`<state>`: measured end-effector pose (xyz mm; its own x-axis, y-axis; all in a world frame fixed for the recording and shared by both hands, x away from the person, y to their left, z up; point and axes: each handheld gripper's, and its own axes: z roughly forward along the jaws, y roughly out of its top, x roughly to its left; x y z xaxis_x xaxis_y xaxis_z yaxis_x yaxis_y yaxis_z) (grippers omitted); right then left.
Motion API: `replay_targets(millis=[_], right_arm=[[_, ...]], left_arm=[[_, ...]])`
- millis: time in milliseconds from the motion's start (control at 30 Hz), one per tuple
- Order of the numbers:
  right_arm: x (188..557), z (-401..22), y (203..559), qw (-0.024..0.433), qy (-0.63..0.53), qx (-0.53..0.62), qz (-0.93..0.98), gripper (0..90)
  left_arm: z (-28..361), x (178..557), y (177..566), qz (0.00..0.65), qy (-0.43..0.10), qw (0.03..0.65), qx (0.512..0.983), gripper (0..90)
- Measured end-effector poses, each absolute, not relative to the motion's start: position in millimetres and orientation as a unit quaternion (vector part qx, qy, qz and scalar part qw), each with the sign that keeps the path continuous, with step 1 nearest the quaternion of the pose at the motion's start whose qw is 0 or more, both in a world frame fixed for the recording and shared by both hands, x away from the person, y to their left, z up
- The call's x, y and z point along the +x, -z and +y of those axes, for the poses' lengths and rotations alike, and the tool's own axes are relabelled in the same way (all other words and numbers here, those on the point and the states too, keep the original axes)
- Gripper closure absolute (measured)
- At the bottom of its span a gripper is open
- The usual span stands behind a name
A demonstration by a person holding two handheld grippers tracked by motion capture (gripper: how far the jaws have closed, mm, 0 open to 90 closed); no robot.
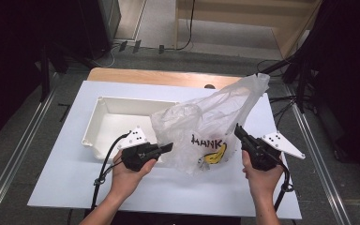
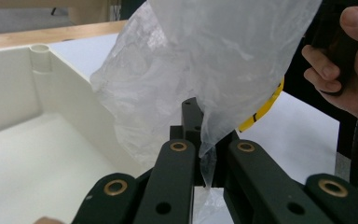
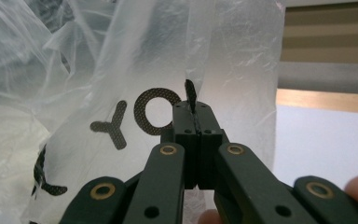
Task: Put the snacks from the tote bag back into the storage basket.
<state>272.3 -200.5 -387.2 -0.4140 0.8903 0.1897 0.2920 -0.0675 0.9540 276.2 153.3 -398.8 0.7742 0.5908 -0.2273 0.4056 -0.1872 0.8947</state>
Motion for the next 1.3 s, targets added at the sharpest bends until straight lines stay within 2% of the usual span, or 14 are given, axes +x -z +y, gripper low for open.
replay_targets(millis=[200, 367, 533, 667, 767, 867, 933, 967, 1000, 1033, 1067, 1100, 1200, 1300], right_arm=[[273, -215, 402, 0.255, -0.545, 0.488, 0.632, 85.2], [264, -228, 390, 0.248, -0.573, 0.487, 0.610, 84.4], [255, -232, 367, 0.249, -0.595, 0.467, 0.605, 65.8], [253, -233, 344, 0.264, -0.595, 0.454, 0.608, 43.2], [257, -239, 323, 0.255, -0.618, 0.451, 0.592, 34.7], [263, -234, 312, 0.248, -0.622, 0.446, 0.594, 32.5], [268, -230, 311, 0.244, -0.615, 0.448, 0.601, 33.1], [278, -222, 314, 0.246, -0.593, 0.462, 0.612, 42.0], [278, -222, 314, 0.246, -0.593, 0.462, 0.612, 42.0], [283, -220, 318, 0.252, -0.581, 0.467, 0.616, 51.8], [290, -215, 329, 0.263, -0.565, 0.476, 0.621, 75.1], [291, -214, 332, 0.259, -0.564, 0.478, 0.621, 81.0], [297, -210, 347, 0.252, -0.556, 0.485, 0.627, 90.0], [304, -204, 364, 0.249, -0.530, 0.493, 0.643, 90.0]], left_arm=[[145, 274, 410, 0.311, -0.079, 0.537, 0.780, 90.0], [144, 272, 413, 0.296, -0.082, 0.545, 0.780, 88.7], [146, 272, 410, 0.308, -0.079, 0.549, 0.773, 90.0], [147, 273, 410, 0.310, -0.076, 0.544, 0.776, 90.0], [145, 272, 409, 0.306, -0.075, 0.544, 0.778, 90.0], [143, 272, 409, 0.307, -0.083, 0.538, 0.781, 89.6], [142, 270, 409, 0.307, -0.089, 0.539, 0.779, 87.6], [140, 269, 409, 0.299, -0.083, 0.537, 0.784, 87.3], [140, 269, 409, 0.299, -0.083, 0.537, 0.784, 85.8], [140, 267, 409, 0.296, -0.084, 0.537, 0.785, 85.8], [140, 266, 409, 0.296, -0.086, 0.536, 0.786, 85.0], [141, 265, 408, 0.295, -0.090, 0.540, 0.783, 84.9], [146, 266, 404, 0.294, -0.085, 0.564, 0.767, 80.8], [149, 266, 401, 0.281, -0.095, 0.600, 0.743, 61.7]])
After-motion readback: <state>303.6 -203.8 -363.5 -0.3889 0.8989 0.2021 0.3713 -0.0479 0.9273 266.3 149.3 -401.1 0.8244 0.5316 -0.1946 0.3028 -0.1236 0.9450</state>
